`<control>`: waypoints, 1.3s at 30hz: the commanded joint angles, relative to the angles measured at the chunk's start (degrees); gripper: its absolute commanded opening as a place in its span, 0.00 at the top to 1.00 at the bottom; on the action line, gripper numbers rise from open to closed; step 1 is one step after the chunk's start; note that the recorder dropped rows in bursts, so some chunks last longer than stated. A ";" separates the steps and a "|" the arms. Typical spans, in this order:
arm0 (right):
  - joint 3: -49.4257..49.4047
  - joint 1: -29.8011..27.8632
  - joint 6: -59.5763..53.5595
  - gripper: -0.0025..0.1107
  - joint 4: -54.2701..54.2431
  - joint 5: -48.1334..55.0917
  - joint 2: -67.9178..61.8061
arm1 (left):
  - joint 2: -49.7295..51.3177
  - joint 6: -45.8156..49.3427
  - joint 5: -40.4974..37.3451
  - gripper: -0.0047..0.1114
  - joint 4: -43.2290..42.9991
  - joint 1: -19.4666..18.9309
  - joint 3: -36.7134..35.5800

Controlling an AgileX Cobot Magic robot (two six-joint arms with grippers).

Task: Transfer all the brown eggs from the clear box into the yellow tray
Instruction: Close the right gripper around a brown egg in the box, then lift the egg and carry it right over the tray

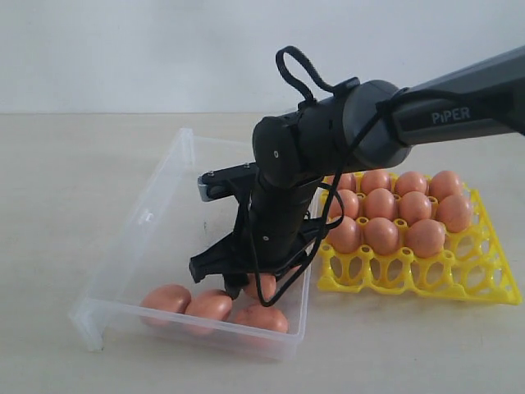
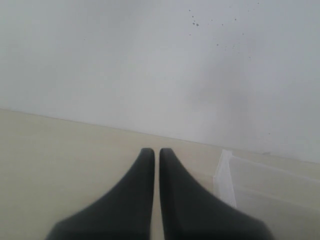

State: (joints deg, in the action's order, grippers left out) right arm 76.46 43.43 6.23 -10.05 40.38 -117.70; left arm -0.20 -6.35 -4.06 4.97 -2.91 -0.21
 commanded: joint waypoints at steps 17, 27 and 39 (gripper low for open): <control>0.19 0.17 -6.98 0.98 12.43 -11.95 10.65 | 0.20 -0.07 0.11 0.93 0.03 0.22 0.21; -5.72 0.17 4.81 0.98 24.08 -22.70 19.84 | 0.20 -0.07 0.11 0.93 0.03 0.22 0.21; -20.51 -0.58 57.81 0.98 77.43 -14.82 33.29 | 0.20 -0.07 0.11 0.93 0.03 0.22 0.21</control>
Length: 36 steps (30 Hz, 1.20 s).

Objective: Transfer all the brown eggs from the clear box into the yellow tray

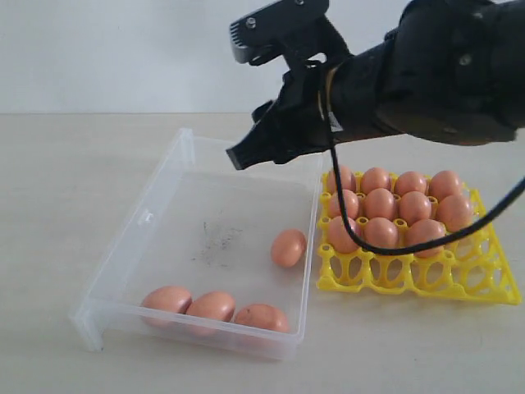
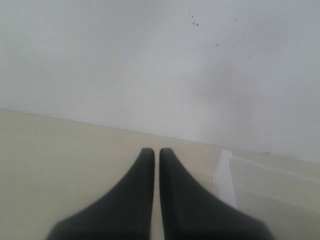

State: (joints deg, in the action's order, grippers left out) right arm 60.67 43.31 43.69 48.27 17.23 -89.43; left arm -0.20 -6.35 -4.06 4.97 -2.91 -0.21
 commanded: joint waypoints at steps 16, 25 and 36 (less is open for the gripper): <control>-37.20 -0.46 76.24 0.98 51.67 35.39 16.20 | 0.20 -0.07 0.11 0.93 0.03 0.22 0.21; -40.51 -0.46 76.24 0.98 51.67 40.28 16.20 | 0.20 -0.07 0.11 0.93 0.03 0.22 0.21; -34.33 -0.46 46.90 0.98 48.10 46.94 16.20 | 0.20 -0.07 0.11 0.93 0.03 0.22 0.21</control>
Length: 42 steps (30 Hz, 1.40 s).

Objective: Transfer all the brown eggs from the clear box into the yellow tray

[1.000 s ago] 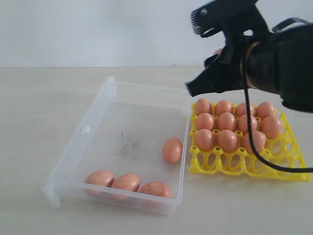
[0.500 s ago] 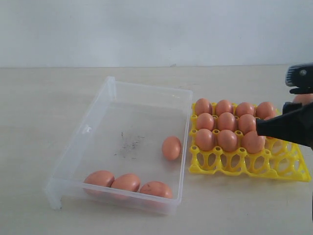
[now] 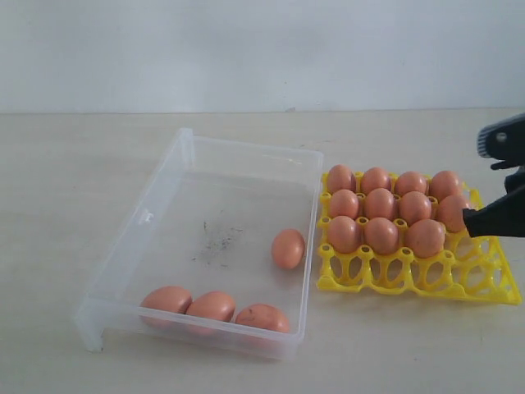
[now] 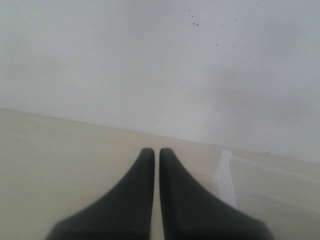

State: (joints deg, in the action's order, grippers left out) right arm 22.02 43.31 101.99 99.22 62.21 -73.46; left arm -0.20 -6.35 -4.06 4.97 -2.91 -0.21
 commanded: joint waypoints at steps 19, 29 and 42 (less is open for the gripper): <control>19.55 -0.46 -81.81 0.98 -61.83 -25.78 0.23 | 0.20 -0.07 0.11 0.93 0.03 0.22 0.21; 18.39 -4.85 -20.60 0.98 -15.82 -38.45 0.23 | 0.20 -0.07 0.11 0.93 0.03 0.22 0.21; 5.04 -10.24 10.47 0.98 0.73 -23.82 0.23 | 0.20 -0.07 0.11 0.93 0.03 0.22 0.21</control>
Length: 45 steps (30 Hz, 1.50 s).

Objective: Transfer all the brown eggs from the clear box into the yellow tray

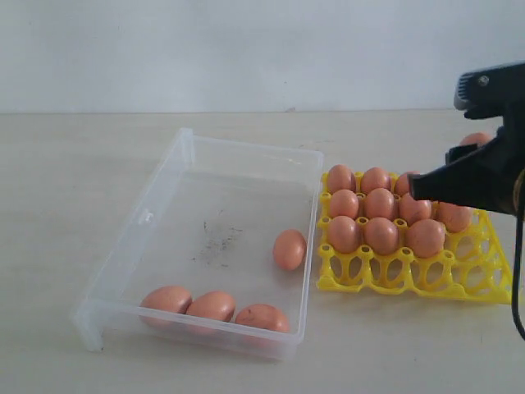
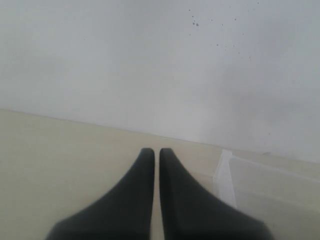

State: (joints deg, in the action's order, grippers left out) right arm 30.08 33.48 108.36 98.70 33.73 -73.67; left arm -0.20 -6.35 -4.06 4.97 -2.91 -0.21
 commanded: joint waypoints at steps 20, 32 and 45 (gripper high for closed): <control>-5.92 -0.41 1.67 0.98 1.24 5.35 -4.57 | 0.20 -0.07 0.11 0.93 0.03 0.22 0.21; -1.87 -0.41 5.77 0.98 1.24 10.13 -12.31 | 0.20 -0.07 0.11 0.93 0.03 0.22 0.21; -1.58 -0.41 5.75 0.98 1.24 19.60 -18.71 | 0.20 -0.07 0.11 0.93 0.03 0.22 0.21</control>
State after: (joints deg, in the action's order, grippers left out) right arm 27.97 33.35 115.80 99.67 50.02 -92.75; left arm -0.20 -6.35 -4.06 4.97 -2.91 -0.21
